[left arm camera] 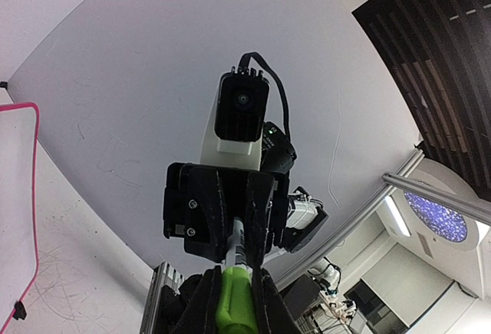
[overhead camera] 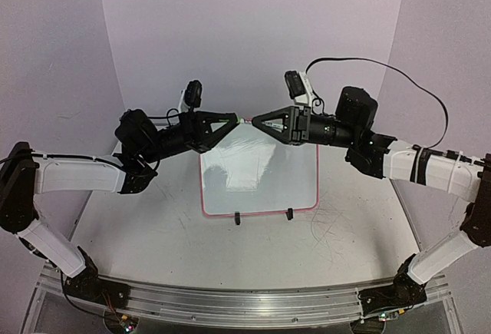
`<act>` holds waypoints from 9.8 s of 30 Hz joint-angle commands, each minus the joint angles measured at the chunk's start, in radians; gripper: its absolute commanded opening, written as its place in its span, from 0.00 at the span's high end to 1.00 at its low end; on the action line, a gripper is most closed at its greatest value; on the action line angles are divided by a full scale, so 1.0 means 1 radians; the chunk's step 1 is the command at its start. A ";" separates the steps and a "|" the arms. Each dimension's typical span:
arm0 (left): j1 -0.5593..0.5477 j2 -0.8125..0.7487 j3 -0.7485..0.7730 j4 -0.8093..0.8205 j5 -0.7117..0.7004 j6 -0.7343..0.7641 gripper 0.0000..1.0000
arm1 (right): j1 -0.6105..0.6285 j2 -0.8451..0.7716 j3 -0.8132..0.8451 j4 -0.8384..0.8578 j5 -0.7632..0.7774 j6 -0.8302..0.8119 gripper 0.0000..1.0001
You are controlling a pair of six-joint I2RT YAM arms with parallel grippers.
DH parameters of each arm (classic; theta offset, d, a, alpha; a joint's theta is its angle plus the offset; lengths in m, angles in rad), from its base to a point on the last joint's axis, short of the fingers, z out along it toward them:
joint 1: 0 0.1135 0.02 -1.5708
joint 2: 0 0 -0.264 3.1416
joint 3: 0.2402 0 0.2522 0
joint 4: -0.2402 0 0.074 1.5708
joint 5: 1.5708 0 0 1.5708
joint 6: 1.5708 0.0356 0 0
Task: Write a sentence on the whiteboard
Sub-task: Open the pen cap from the whiteboard marker, then place the pen cap at the center of the board, then hold the whiteboard at the center of the board, then write a sentence on the whiteboard.
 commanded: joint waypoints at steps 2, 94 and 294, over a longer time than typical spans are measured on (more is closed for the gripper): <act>0.002 0.020 -0.001 0.033 0.018 -0.012 1.00 | 0.003 0.006 0.042 0.033 -0.037 -0.023 1.00; 0.351 -0.288 -0.235 -1.135 -0.335 0.509 0.22 | -0.184 -0.302 -0.177 -0.327 0.306 -0.327 1.00; 0.367 0.361 -0.136 -0.064 0.375 0.644 1.00 | 0.263 0.500 0.590 -0.556 1.016 -0.457 1.00</act>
